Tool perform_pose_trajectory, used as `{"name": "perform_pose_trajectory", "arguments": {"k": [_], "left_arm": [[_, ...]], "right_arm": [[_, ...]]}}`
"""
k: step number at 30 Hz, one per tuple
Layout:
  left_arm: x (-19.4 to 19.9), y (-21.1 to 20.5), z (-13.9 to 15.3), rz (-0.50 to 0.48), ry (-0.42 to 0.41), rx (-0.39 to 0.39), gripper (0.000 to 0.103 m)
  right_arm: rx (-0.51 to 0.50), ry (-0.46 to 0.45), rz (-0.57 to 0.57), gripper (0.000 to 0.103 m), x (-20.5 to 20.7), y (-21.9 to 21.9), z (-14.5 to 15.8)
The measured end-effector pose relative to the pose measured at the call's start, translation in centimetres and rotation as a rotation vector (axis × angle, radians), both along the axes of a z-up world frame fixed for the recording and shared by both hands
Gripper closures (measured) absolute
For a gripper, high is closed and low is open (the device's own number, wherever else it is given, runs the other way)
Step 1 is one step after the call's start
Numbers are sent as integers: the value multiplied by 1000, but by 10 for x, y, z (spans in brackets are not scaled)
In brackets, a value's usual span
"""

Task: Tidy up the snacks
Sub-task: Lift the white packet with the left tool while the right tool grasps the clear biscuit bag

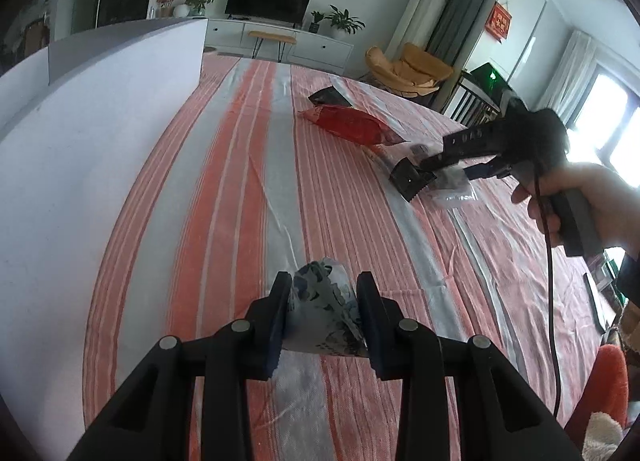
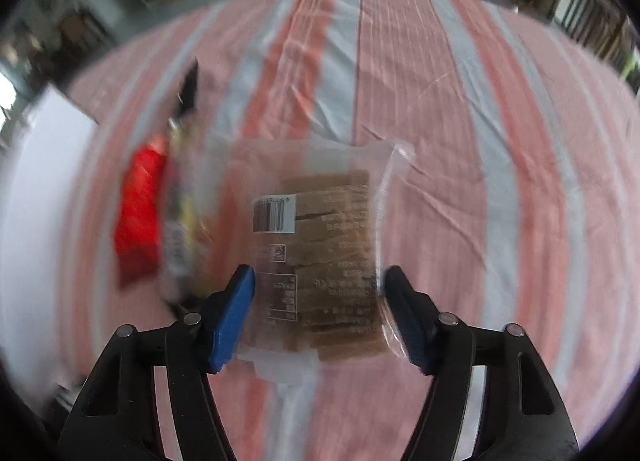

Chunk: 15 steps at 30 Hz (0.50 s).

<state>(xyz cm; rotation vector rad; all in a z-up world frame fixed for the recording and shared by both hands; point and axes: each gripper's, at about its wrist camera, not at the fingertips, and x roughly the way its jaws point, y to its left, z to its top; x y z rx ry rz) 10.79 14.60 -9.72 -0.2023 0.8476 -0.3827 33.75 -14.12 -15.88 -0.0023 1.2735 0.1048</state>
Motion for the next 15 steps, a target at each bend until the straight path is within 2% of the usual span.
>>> {"name": "perform_pose_trajectory", "arguments": {"k": [3, 4, 5, 7, 9, 11, 13, 15], "left_arm": [[-4, 0, 2, -3, -13, -4, 70], [-6, 1, 2, -3, -15, -7, 70], [-8, 3, 2, -2, -16, -13, 70], [-9, 5, 2, -2, -14, -29, 71], [-14, 5, 6, -8, -16, -54, 71], [-17, 5, 16, -19, -26, -94, 71], [-22, 6, 32, -31, -38, -158, 71], [-26, 11, 55, -41, -53, -240, 71]], "right_arm": [[-38, -12, 10, 18, 1, 14, -7], [-54, -26, 11, 18, -1, 18, -6], [-59, -27, 9, 23, -1, 21, -6], [-6, -27, -31, 48, -2, 15, 4], [40, -13, -76, 48, -9, -1, 10], [97, -38, -112, 48, -20, -21, 24], [160, -67, -137, 48, -37, -35, 41], [183, -120, -107, 48, -54, -32, 67]]}}
